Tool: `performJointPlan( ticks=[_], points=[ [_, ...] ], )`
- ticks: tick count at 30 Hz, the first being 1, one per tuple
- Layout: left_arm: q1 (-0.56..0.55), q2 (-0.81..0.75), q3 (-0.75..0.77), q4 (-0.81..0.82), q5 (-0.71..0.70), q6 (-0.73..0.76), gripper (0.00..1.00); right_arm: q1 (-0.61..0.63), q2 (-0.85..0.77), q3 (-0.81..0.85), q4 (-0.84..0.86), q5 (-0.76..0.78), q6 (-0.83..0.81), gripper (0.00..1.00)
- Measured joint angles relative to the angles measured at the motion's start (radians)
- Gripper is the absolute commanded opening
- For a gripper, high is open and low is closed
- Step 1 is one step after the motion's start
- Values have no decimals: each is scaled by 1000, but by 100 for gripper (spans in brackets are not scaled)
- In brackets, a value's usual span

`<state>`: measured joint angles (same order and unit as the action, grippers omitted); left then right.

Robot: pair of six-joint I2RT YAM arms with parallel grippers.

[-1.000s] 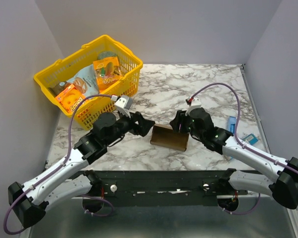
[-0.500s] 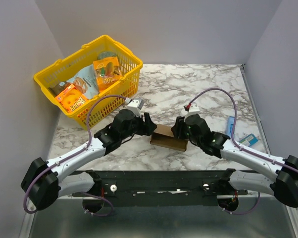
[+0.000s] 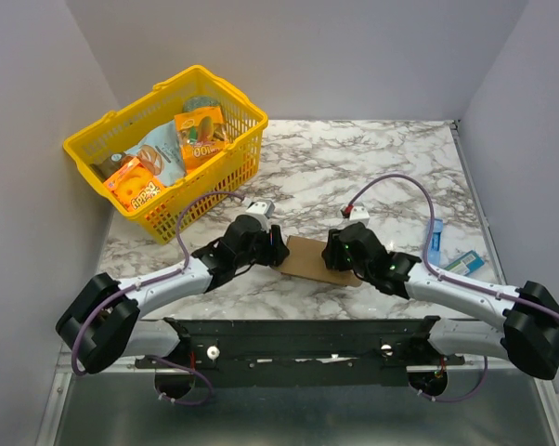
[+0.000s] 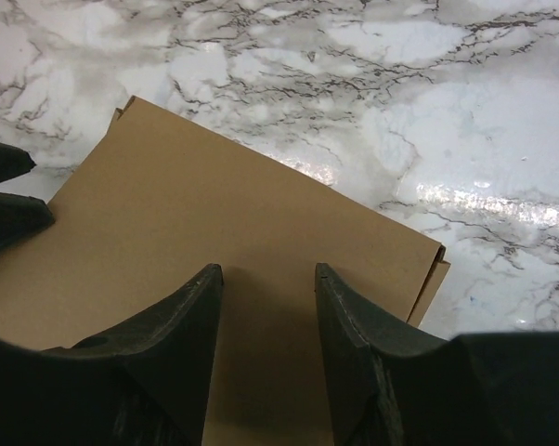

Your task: Fold the paper box

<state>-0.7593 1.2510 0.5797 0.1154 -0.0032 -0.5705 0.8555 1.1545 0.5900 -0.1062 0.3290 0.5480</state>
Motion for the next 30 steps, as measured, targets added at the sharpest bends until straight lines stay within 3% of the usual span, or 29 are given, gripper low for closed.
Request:
performJointPlan(
  ticks=[5,9,13,21,25,30],
  points=[
    [0,31,-41,55,0,1,59,5,32,-7,8,25,23,57],
    [0,55,-74,99,0,2,58,9,35,-7,-6,36,46,80],
    [0,66,-90,144,0,2,57,9,-2,15,-93,46,66,89],
    [0,89,-96,198,1,5,53,-126,-123,19,-204,-76,72,84],
    [0,96,-97,213,1,6,53,-154,-111,-11,-214,-168,88,70],
    [0,98,-105,233,0,10,53,-175,-84,-81,-197,-257,134,63]
  ],
)
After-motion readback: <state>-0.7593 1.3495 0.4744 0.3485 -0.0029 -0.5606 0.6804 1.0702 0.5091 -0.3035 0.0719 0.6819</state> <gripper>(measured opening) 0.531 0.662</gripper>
